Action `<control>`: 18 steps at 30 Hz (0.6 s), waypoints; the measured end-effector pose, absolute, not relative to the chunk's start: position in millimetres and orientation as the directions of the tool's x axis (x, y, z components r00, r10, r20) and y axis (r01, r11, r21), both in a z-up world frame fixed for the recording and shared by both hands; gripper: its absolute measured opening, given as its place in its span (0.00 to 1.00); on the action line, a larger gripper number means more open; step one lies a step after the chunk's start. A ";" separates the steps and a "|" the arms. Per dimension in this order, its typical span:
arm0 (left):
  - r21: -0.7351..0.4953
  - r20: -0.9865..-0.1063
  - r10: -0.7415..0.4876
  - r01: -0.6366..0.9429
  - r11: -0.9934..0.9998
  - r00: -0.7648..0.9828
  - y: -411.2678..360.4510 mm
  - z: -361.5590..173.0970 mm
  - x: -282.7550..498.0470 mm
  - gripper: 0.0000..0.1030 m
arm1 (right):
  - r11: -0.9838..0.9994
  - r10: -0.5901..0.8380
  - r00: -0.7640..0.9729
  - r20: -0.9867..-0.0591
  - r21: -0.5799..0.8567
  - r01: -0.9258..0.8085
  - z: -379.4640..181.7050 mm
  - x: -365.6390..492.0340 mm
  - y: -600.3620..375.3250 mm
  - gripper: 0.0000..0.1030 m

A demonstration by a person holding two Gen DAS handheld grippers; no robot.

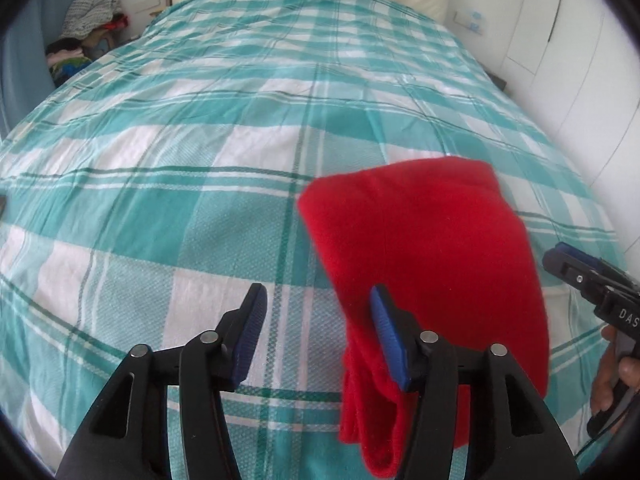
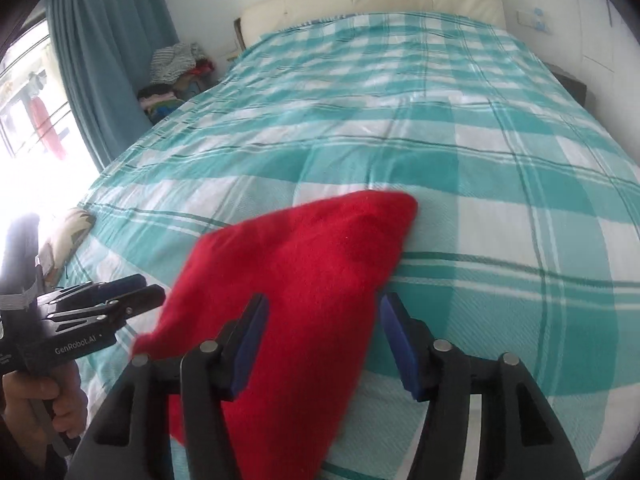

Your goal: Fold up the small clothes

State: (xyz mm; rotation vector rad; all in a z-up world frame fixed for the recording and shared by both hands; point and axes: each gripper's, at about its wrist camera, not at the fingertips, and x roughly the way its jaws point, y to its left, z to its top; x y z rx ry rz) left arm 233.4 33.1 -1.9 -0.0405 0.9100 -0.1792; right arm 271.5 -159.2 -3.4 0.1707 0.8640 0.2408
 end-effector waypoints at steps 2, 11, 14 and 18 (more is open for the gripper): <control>-0.095 -0.728 -0.150 0.118 0.989 0.669 34.6 14.9 215.3 0.90 | 0.963 0.260 0.644 -0.720 0.246 -0.113 1.3 253.1 -179.6 0.66; 0.080 -0.600 0.003 0.056 0.995 0.800 10.0 52.3 118.5 1.00 | 0.985 0.142 0.726 -0.672 0.024 -0.171 44.6 142.3 -180.7 0.96; 0.145 -0.606 0.072 0.021 0.989 0.793 2.5 43.5 92.2 1.00 | 0.984 0.126 0.754 -0.645 -0.012 -0.175 40.5 109.7 -173.7 0.96; 0.160 -0.615 0.088 0.015 0.987 0.784 -0.9 37.2 65.6 1.00 | 0.982 0.139 0.761 -0.634 -0.011 -0.189 40.6 84.4 -162.0 0.96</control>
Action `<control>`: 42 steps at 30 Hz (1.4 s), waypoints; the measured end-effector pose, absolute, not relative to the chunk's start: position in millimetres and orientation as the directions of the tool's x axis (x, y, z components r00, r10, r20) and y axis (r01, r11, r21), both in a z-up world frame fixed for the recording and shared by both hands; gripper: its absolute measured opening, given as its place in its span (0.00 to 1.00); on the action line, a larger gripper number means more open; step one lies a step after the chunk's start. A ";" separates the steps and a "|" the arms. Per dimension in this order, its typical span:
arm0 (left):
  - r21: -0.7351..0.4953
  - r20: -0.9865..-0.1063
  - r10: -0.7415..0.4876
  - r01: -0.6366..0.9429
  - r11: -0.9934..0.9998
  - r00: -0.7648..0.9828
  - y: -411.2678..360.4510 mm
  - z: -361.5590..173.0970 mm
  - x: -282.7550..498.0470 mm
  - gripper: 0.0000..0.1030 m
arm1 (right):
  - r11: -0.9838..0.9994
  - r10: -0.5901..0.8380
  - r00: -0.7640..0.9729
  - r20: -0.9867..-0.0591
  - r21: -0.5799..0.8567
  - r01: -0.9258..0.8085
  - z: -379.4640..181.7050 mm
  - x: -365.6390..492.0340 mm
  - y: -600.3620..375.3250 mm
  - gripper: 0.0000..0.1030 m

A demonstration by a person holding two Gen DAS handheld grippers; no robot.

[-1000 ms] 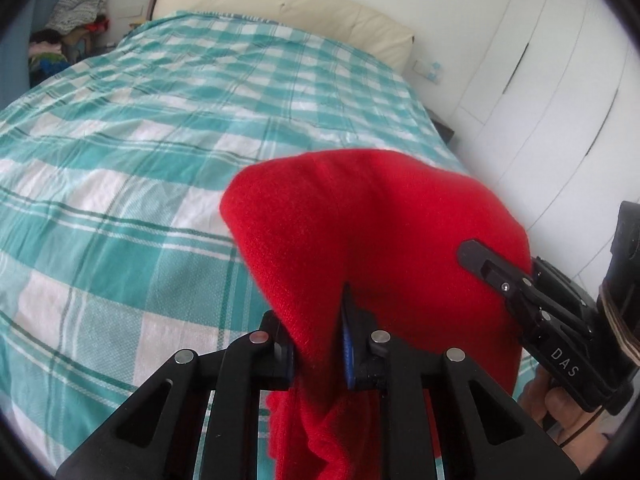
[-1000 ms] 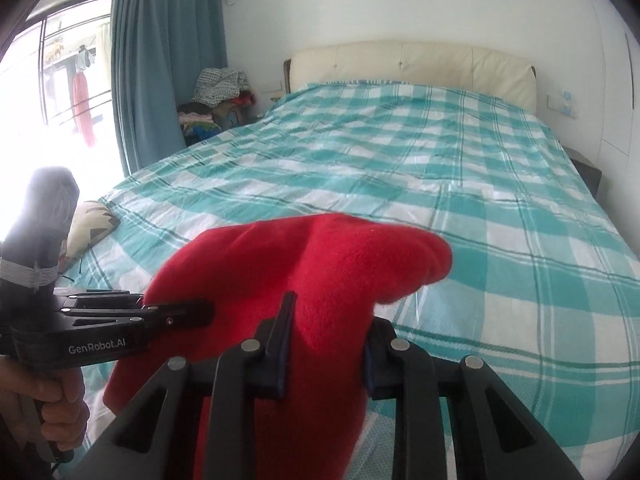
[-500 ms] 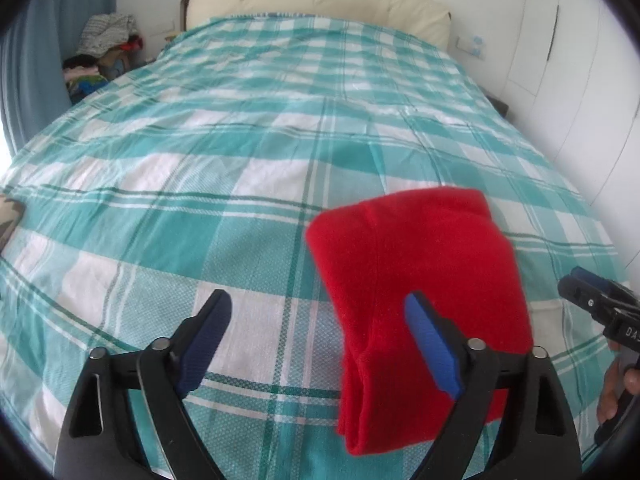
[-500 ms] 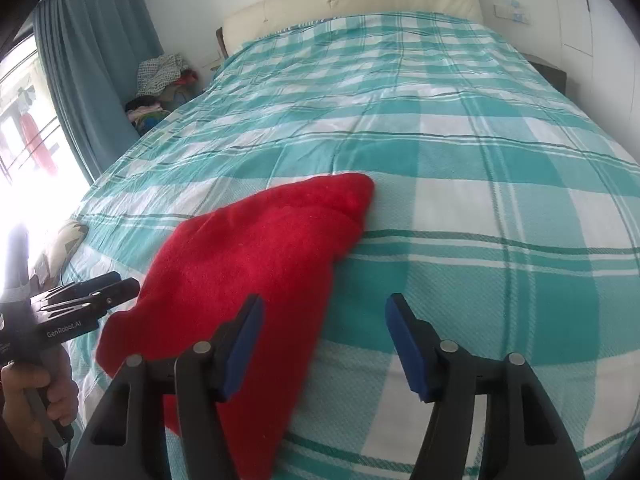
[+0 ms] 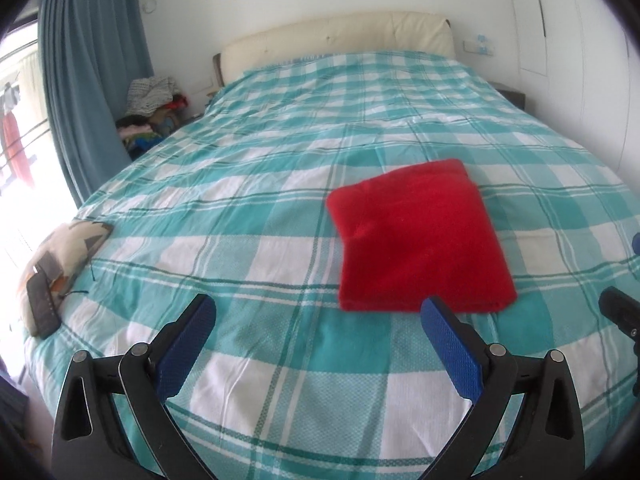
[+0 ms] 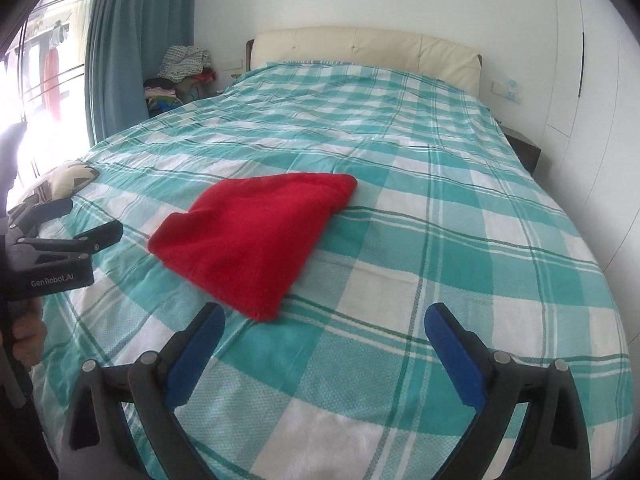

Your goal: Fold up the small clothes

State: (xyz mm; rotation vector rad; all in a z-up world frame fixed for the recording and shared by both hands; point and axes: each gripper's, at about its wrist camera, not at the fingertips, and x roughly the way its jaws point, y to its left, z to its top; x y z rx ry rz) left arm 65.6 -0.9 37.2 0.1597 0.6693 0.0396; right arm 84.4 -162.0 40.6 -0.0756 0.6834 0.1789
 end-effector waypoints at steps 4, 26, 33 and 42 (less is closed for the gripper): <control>0.128 -0.654 0.073 0.016 0.992 0.753 -1.1 33.0 55.5 1.00 | 0.979 0.158 0.754 -0.638 -0.002 -0.206 39.9 75.7 -153.8 0.96; 0.081 -0.677 0.007 0.064 0.995 0.736 -1.3 29.9 56.3 1.00 | 0.979 0.148 0.756 -0.638 -0.015 -0.204 30.3 67.1 -138.9 0.96; 0.038 -0.669 -0.020 0.062 0.997 0.743 2.3 30.9 53.1 1.00 | 0.980 0.141 0.758 -0.636 -0.019 -0.198 30.3 68.0 -138.5 0.96; 0.051 -0.665 -0.011 0.060 0.997 0.746 1.0 30.2 53.1 1.00 | 0.980 0.141 0.763 -0.631 -0.019 -0.197 31.2 67.4 -140.3 0.96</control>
